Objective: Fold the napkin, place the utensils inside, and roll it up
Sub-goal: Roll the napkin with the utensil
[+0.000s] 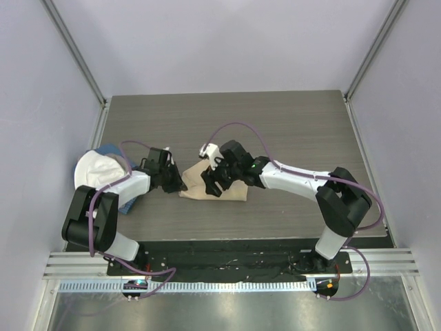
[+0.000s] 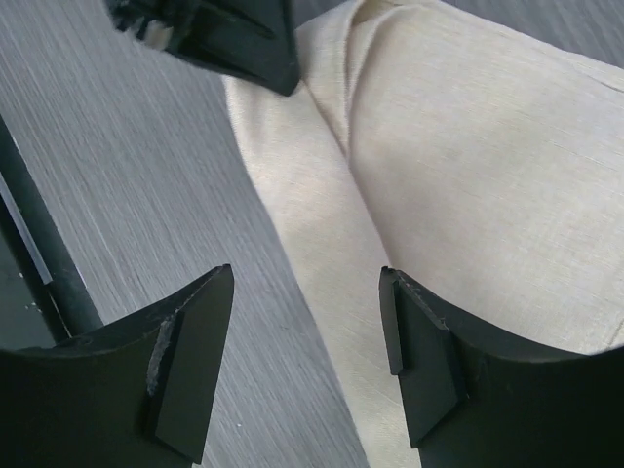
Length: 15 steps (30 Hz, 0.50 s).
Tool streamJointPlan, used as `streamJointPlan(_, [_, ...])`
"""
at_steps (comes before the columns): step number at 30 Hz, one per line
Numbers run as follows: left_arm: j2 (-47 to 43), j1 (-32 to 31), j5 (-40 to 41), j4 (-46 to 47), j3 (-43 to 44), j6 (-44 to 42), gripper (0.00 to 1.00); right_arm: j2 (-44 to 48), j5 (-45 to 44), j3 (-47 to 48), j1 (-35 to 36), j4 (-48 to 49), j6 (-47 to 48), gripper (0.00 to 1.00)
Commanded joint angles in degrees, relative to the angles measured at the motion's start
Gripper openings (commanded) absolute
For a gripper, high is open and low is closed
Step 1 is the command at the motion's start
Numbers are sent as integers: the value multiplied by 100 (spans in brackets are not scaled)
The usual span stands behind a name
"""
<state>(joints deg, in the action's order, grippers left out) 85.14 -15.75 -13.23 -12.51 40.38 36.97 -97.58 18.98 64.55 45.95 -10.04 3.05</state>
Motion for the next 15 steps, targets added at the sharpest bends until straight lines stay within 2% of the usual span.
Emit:
streamJointPlan(1, [55, 10, -92, -208, 172, -120, 0, 169, -1098, -136, 308, 117, 696, 69])
streamJointPlan(5, [64, 10, -109, -225, 181, -120, 0, 195, -1511, -381, 563, 117, 951, 70])
streamJointPlan(15, [99, 10, -127, -260, 225, -111, 0, 108, -1547, -505, 713, -147, 1110, 70])
